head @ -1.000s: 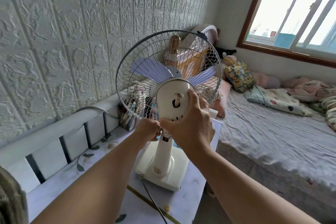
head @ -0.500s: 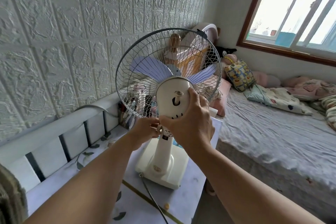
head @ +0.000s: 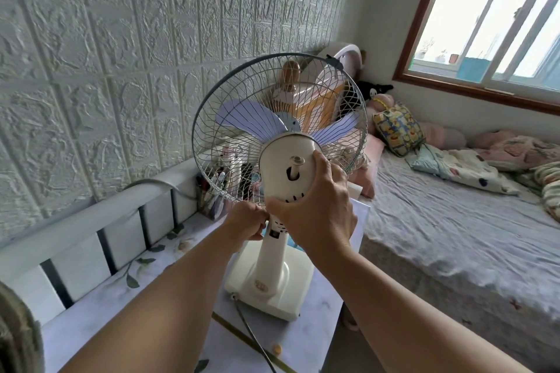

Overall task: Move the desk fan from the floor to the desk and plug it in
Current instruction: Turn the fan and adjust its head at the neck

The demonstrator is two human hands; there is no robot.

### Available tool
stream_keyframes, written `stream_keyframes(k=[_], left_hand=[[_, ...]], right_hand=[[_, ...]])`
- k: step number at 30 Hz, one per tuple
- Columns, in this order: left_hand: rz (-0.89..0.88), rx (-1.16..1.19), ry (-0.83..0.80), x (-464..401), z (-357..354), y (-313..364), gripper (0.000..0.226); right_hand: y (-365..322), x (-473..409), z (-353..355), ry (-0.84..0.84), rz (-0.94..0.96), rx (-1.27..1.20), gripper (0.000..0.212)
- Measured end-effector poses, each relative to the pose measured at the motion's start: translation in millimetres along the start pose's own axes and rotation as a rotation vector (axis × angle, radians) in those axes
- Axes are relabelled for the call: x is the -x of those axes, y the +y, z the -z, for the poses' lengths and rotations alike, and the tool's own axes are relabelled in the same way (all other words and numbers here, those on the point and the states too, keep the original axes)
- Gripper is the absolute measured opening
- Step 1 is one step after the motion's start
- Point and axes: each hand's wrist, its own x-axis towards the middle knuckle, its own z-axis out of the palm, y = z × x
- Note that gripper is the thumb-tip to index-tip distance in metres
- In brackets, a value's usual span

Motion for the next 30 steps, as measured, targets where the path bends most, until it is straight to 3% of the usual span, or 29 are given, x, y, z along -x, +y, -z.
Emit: stream_keyframes(k=[6,11,16,20,22,25,27,30], left_hand=[[0.022,0.053,-0.115,11.5,3.6,2.5,0.025],[0.036,0.084,-0.221,22.2,14.3,2.1,0.016],[0.086,0.179,-0.191,31.8,17.2,13.0,0.058],[0.029,0.330,-0.126,36.3,20.4,32.5,0.067],[0.013,0.353,-0.161,40.7,22.4,42.5,0.067],[0.001,0.330,-0.176,46.7,23.9,57.0,0.065],[0.003,0.309,-0.188,48.6,23.4,65.5,0.065],[0.031,0.299,-0.214,53.2,22.3,77.1,0.062]], right_hand=[[-1.9,2.0,7.0,-0.064,-0.002,-0.024,0.105],[-0.3,-0.9,12.6,-0.149,-0.244,-0.387,0.088],[-1.2,-11.7,19.0,-0.250,-0.489,-0.638,0.080],[6.5,-18.7,21.6,-0.352,-0.513,-0.729,0.069],[10.5,-22.5,24.7,-0.416,-0.532,-0.806,0.055],[15.2,-29.1,28.4,-0.444,-0.571,-0.917,0.012],[16.7,-35.4,26.8,-0.432,-0.620,-0.960,0.016],[16.6,-46.2,19.4,-0.522,-0.663,-0.965,0.042]])
